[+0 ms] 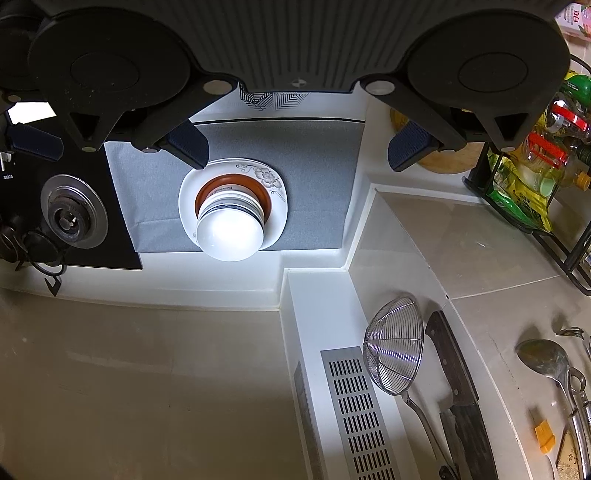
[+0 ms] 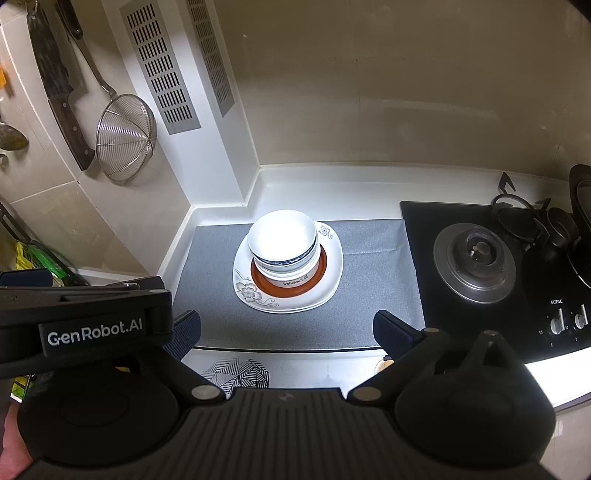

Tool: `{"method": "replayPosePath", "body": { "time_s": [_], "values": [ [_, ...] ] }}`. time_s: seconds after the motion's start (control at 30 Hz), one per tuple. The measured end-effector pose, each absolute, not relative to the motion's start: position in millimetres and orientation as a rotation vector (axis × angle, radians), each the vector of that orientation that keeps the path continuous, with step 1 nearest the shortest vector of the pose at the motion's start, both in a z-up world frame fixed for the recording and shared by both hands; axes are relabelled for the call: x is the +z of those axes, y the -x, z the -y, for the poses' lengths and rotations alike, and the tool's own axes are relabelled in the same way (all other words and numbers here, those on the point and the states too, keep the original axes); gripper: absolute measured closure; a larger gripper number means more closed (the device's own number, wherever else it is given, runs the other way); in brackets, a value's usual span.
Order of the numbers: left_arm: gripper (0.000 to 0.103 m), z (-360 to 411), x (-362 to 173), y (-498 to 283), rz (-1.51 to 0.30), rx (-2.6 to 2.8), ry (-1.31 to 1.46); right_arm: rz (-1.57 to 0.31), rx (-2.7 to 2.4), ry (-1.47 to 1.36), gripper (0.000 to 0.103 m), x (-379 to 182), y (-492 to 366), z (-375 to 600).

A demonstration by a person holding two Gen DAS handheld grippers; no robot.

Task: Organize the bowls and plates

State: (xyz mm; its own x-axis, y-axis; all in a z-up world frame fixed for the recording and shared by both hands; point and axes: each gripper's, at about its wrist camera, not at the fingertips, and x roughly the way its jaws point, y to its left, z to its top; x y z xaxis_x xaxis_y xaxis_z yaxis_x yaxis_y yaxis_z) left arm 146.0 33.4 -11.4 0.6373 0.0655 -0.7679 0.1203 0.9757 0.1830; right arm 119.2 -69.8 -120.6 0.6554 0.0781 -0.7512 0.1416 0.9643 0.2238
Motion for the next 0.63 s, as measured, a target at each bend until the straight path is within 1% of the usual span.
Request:
{"method": "replayPosePath", "body": {
  "time_s": [0.63],
  "values": [
    [0.000,-35.1,-17.2,-145.5,-0.883,-0.030,-0.218,-0.868,-0.040,-0.269,0.002,-124.4,-119.9,73.4]
  ]
}}
